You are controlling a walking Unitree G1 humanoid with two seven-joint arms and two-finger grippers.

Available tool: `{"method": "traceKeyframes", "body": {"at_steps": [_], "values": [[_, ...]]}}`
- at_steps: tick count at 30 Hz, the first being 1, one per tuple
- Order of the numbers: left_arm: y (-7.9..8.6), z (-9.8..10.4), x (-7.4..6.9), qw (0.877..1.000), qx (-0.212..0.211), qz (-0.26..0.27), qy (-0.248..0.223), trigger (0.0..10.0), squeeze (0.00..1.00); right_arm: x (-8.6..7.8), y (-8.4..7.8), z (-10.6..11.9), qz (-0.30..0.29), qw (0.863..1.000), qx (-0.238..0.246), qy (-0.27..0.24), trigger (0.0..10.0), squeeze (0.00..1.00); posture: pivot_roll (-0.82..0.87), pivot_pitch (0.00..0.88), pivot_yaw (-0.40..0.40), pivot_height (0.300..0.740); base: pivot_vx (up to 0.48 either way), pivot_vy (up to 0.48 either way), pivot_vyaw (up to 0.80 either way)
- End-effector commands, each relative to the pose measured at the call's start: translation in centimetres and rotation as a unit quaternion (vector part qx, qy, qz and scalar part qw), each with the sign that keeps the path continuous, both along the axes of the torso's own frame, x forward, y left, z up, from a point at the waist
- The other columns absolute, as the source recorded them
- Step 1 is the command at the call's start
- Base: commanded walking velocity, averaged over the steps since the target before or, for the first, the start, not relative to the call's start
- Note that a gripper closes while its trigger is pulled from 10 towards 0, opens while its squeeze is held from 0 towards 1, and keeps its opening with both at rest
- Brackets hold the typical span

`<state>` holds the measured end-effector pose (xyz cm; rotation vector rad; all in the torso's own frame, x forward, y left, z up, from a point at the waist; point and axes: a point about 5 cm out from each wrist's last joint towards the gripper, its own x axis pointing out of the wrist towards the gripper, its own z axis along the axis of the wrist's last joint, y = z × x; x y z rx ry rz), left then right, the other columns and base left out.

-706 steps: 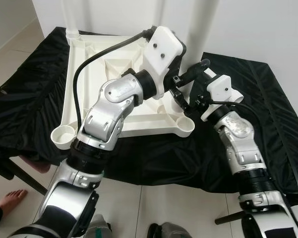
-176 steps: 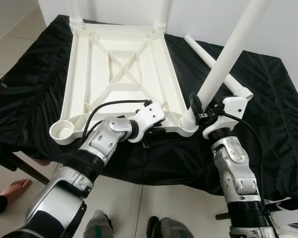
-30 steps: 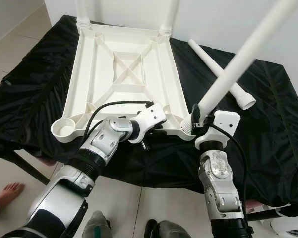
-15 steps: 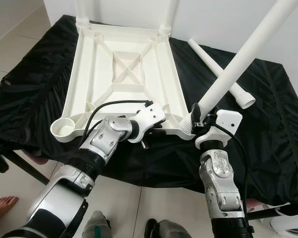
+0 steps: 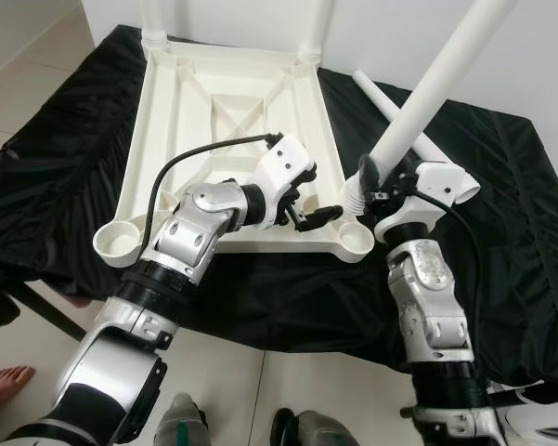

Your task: Building children table

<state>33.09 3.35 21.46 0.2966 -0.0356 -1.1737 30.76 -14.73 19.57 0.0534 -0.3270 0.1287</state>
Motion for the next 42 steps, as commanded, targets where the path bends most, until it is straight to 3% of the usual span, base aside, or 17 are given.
{"method": "traceKeyframes", "body": {"at_steps": [1, 5, 13, 20, 28, 32, 34, 40, 42], "values": [[-0.5, 0.5, -0.8, 0.999, -0.016, -0.031, 0.000, 10.0, 0.00, 0.6, -0.6, -0.2, 0.016, 1.000, -0.017, 0.013, 10.0, 0.00, 0.05, 0.046, -0.112, 0.740, 0.000, 0.000, 0.00], [-0.6, 1.4, -1.2, 0.999, -0.040, -0.034, -0.006, 10.0, 0.00, 1.5, -1.6, -0.6, 0.051, 0.997, -0.043, 0.035, 10.0, 0.00, 0.06, 0.040, -0.120, 0.740, 0.000, 0.000, 0.00], [-0.3, 2.8, -2.0, 0.995, -0.088, -0.044, 0.000, 10.0, 0.00, 1.6, -3.6, -0.3, 0.134, 0.986, -0.096, 0.036, 10.0, 0.00, 0.06, 0.031, -0.125, 0.740, 0.000, 0.000, 0.00], [0.2, 3.1, -1.8, 0.996, -0.085, -0.032, 0.001, 10.0, 0.00, 1.4, -4.7, 1.0, 0.180, 0.978, -0.103, 0.017, 10.0, 0.00, 0.07, 0.036, -0.125, 0.740, 0.000, 0.000, 0.00], [0.5, 4.4, -0.4, 0.994, -0.105, 0.034, 0.015, 10.0, 0.00, 1.5, -4.2, 0.9, 0.195, 0.975, -0.104, 0.012, 10.0, 0.00, 0.07, 0.046, -0.120, 0.740, 0.000, 0.000, 0.00], [0.4, 4.8, -0.2, 0.993, -0.113, 0.039, 0.018, 10.0, 0.00, 1.3, -3.8, 0.7, 0.205, 0.973, -0.106, 0.011, 10.0, 0.00, 0.07, 0.046, -0.118, 0.740, 0.000, 0.000, 0.00], [0.4, 5.6, -0.1, 0.992, -0.123, 0.037, 0.017, 10.0, 0.00, 0.9, -3.1, 0.2, 0.242, 0.964, -0.112, 0.018, 10.0, 0.00, 0.07, 0.046, -0.116, 0.740, 0.000, 0.000, 0.00], [0.4, 6.2, -0.1, 0.991, -0.128, 0.029, 0.018, 10.0, 0.00, 0.6, -2.9, 0.1, 0.274, 0.954, -0.118, 0.022, 10.0, 0.00, 0.07, 0.045, -0.115, 0.740, 0.000, 0.000, 0.00], [0.3, 6.5, -0.1, 0.991, -0.132, 0.021, 0.023, 10.0, 0.00, 0.4, -2.8, 0.1, 0.303, 0.944, -0.126, 0.026, 10.0, 0.00, 0.07, 0.044, -0.114, 0.740, 0.000, 0.000, 0.00]]}}
